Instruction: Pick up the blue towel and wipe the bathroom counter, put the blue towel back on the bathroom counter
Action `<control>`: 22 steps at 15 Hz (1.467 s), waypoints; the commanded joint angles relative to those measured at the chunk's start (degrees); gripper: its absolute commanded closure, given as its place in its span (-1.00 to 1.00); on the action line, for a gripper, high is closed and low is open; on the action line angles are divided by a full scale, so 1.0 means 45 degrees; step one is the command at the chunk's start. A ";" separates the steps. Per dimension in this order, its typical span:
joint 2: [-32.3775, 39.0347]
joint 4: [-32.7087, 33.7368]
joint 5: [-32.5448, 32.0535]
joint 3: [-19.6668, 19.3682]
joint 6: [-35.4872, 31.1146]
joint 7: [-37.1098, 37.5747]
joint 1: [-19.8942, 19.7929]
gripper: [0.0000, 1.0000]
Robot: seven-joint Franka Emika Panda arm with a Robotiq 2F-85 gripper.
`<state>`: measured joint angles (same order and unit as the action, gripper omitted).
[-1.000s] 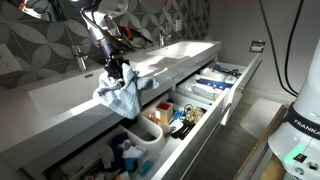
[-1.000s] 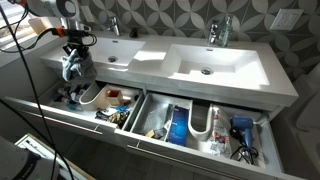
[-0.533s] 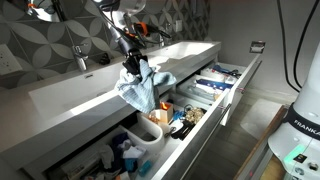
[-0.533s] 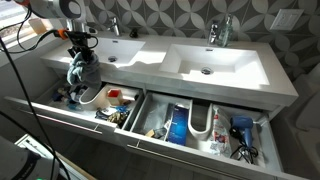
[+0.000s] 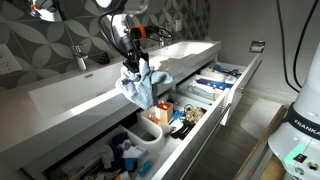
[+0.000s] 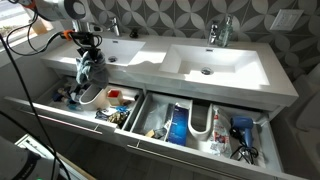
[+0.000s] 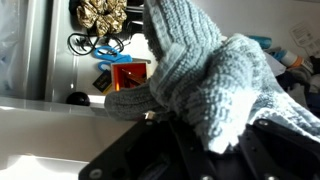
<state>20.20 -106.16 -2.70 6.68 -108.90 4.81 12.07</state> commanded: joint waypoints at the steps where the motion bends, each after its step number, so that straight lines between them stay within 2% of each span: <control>1: 0.0231 0.0125 -0.0530 -0.0728 -0.0814 0.1438 -0.0381 0.87; 11: 0.0402 0.0106 -0.2104 -0.2910 -0.2144 0.4921 -0.1480 0.87; 14: -0.0177 0.0360 -0.2100 -0.3118 -0.1650 0.6020 -0.1438 0.87; 16: -0.0727 0.0824 -0.2387 -0.3209 -0.1842 0.6551 -0.1358 0.87; 19: -0.1107 0.2292 -0.2862 -0.3121 -0.1879 0.6796 -0.1406 0.87; 22: -0.0982 0.3695 -0.3128 -0.3023 -0.2837 0.6761 -0.1516 0.87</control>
<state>15.06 -94.82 -13.97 -7.43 -118.43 33.60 5.63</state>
